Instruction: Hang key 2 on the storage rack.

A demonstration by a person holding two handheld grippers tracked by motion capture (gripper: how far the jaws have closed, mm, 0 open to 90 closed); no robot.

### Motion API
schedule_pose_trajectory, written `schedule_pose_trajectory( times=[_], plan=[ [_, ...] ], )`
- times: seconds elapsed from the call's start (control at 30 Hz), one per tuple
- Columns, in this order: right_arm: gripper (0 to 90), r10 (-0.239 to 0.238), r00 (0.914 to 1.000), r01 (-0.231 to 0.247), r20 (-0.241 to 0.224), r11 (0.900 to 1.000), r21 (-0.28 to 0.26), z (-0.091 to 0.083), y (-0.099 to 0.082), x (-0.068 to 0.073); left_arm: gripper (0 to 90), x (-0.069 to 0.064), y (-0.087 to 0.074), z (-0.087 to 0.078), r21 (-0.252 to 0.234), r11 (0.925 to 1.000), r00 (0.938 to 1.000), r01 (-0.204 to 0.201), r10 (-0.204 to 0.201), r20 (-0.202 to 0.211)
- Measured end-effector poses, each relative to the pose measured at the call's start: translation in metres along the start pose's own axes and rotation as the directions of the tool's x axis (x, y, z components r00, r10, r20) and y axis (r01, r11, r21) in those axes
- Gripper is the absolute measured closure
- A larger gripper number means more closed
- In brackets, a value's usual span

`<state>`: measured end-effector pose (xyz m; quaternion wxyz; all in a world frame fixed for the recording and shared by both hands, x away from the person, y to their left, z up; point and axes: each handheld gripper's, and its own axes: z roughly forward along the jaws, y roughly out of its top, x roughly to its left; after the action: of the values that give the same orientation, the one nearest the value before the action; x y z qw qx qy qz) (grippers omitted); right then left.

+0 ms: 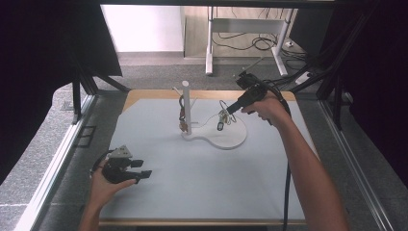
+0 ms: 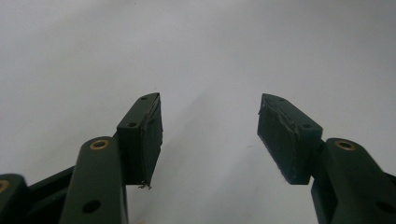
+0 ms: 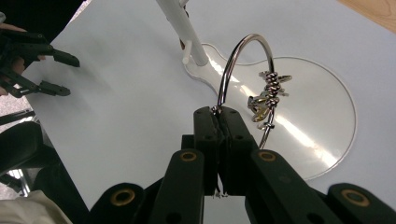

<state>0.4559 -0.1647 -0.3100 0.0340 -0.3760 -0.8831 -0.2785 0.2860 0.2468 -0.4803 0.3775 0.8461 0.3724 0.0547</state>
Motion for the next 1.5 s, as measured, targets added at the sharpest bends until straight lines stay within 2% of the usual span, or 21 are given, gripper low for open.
schedule_pose_trajectory(
  times=[0.57, 0.93, 1.23, 1.5],
  plan=[
    [87.2, 0.0, 1.0, 0.0, 0.009, 0.9999, -0.014, 0.007, 0.023, -0.002, 40.5, -0.001, 0.0, -0.001, -0.002, 1.0, 1.0, -0.003, 0.003, 0.002],
    [87.2, -0.014, 0.9998, 0.014, 0.017, 0.9998, -0.016, 0.007, 0.038, 0.003, 40.6, -0.001, 0.001, -0.003, -0.011, 0.9999, 1.0, 0.001, -0.001, 0.005],
    [87.2, -0.014, 0.9999, 0.014, 0.004, 0.9998, -0.012, 0.016, 0.046, 0.002, 40.8, -0.002, 0.001, -0.004, -0.021, 0.9998, 1.0, -0.008, 0.008, 0.002],
    [87.2, -0.013, 0.9998, 0.013, 0.016, 0.9999, -0.002, 0.023, 0.054, 0.001, 40.9, -0.002, 0.001, -0.004, -0.016, 0.9998, 0.9999, -0.012, 0.012, 0.001]
  ],
)
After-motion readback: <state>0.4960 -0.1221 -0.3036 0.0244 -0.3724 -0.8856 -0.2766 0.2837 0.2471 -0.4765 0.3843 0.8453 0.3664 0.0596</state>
